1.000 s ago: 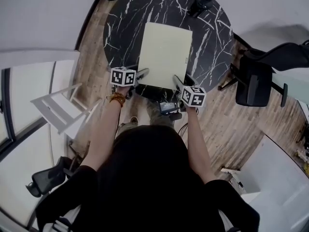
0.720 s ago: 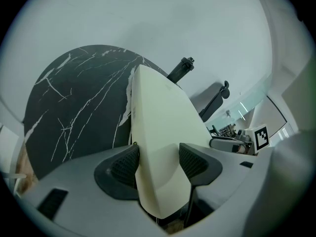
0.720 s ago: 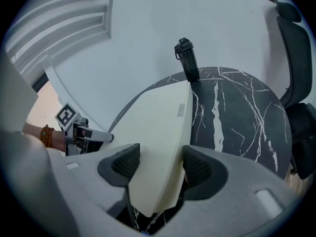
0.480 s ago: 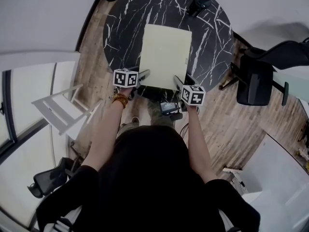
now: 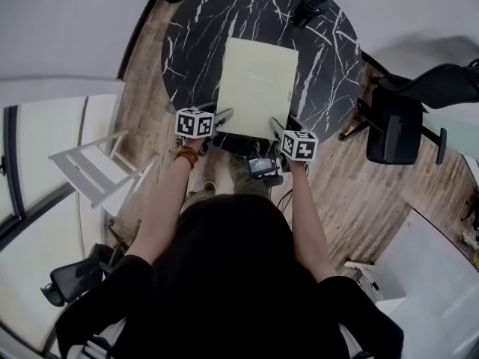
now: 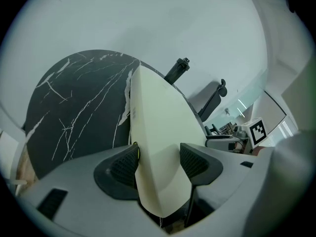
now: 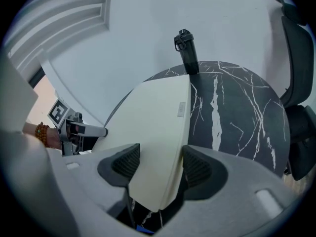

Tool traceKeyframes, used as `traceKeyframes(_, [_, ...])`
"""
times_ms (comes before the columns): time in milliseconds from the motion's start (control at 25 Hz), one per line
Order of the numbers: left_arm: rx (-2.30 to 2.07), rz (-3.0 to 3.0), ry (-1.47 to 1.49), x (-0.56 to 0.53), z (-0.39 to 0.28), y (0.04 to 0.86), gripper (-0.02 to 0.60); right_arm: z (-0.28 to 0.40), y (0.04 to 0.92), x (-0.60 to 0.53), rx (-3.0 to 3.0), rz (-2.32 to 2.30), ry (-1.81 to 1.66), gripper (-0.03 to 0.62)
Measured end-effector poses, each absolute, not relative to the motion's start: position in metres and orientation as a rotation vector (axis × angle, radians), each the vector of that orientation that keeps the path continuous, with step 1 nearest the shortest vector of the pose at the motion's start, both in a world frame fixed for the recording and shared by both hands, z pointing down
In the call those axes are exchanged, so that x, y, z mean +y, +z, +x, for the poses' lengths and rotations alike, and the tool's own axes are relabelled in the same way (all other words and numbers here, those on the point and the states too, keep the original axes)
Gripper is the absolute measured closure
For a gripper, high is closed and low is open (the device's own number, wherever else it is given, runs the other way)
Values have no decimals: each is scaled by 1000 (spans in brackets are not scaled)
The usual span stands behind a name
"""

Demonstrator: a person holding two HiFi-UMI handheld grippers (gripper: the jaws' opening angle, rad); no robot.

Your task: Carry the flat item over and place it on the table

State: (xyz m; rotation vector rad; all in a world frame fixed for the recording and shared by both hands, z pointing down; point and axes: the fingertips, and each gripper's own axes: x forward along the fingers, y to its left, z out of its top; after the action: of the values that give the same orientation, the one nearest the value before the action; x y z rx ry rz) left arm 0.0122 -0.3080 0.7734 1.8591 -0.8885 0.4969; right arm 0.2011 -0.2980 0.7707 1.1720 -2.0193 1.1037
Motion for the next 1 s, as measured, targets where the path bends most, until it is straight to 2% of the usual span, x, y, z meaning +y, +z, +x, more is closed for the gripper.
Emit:
traceKeyframes(160, [-876,1844,476,-303,9,774,304,201,770,-298,-2018,1170,1076,326])
traceKeyframes(480, [-888,1911,621,-300,5,769,305,200,766,-297,-2014,1177,1030,326])
traceKeyframes(1000, [-986,1994,568,-298,3,739,311,192,724,-294,-2099,1237,886,330])
